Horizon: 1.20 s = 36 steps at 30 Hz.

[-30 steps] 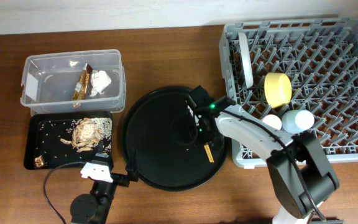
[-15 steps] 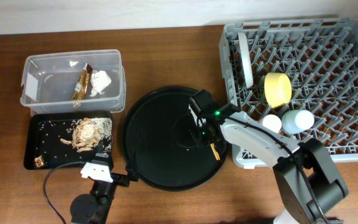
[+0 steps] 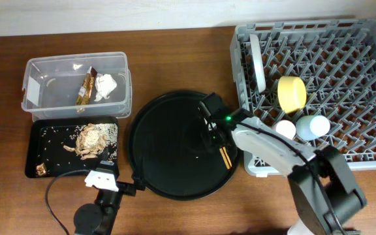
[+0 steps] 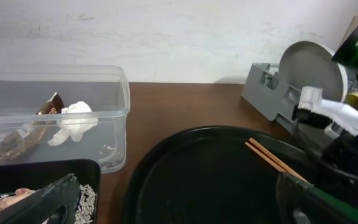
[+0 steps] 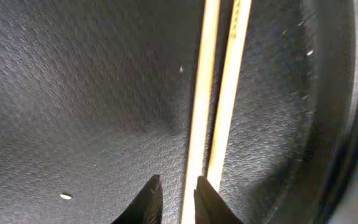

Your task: Sort waste into correct bins and load items into the dishwasher rack

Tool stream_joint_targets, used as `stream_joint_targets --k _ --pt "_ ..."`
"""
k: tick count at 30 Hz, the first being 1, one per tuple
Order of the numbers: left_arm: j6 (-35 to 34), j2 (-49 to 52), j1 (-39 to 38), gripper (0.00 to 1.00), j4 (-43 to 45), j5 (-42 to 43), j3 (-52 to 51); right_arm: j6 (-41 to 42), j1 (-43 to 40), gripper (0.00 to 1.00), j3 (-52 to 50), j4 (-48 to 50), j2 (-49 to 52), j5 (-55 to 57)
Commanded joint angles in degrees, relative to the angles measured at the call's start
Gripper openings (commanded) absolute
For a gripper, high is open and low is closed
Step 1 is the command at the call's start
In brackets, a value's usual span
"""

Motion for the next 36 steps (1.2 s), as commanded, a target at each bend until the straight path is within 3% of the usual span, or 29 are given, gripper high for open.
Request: stream_joint_targets --k 1,5,10,12,15,18,21,23,24,25,26,30,33,36 --pt "0.72 -0.28 -0.07 0.99 -0.07 0.39 -0.33 -0.24 -0.33 0.21 0.09 0.15 0.26 3.89" --pt "0.72 -0.28 -0.07 0.99 -0.07 0.39 -0.33 -0.22 -0.31 0.19 -0.48 0.55 4.52 0.22" --pt "0.72 -0.28 -0.07 0.99 -0.07 0.42 -0.33 0.04 -0.07 0.04 -0.44 -0.31 5.38 -2.89" --pt "0.72 -0.28 -0.07 0.99 -0.07 0.42 -0.33 1.60 -0.22 0.04 1.60 -2.78 2.47 -4.13" --pt "0.72 -0.28 -0.07 0.99 -0.07 0.39 -0.33 2.19 -1.11 0.04 9.31 -7.96 -9.94 -2.40" --pt "0.72 -0.28 -0.07 0.99 -0.07 0.39 -0.33 -0.24 -7.96 0.04 11.26 -8.92 -18.80 5.42" --pt "0.72 -0.28 -0.07 0.99 -0.07 0.42 -0.33 -3.72 -14.78 0.04 9.68 -10.73 -15.63 5.60" --pt "0.72 -0.28 -0.07 0.99 -0.07 0.39 -0.33 -3.67 -18.43 0.04 8.02 -10.64 -8.04 4.44" --pt "0.72 -0.28 -0.07 1.00 -0.07 0.39 -0.33 -3.69 -18.58 0.12 8.11 -10.51 -6.80 0.63" --pt "0.72 -0.28 -0.07 0.99 -0.07 0.39 -0.33 -3.65 -18.40 0.36 8.15 -10.51 -7.08 -1.62" --pt "0.72 -0.28 -0.07 0.99 -0.07 0.39 -0.33 -2.03 -17.57 0.49 8.15 -10.78 -8.76 -3.08" --pt "0.72 -0.28 -0.07 0.99 -0.07 0.39 -0.33 -0.61 -7.67 0.49 8.00 -11.17 -11.23 -4.13" --pt "0.72 -0.28 -0.07 0.99 -0.07 0.39 -0.33 1.20 0.94 0.48 5.73 -6.01 -4.94 0.96" --pt "0.72 -0.28 -0.07 0.99 -0.07 0.39 -0.33 4.20 0.90 0.44 5.33 -1.84 6.56 4.50"
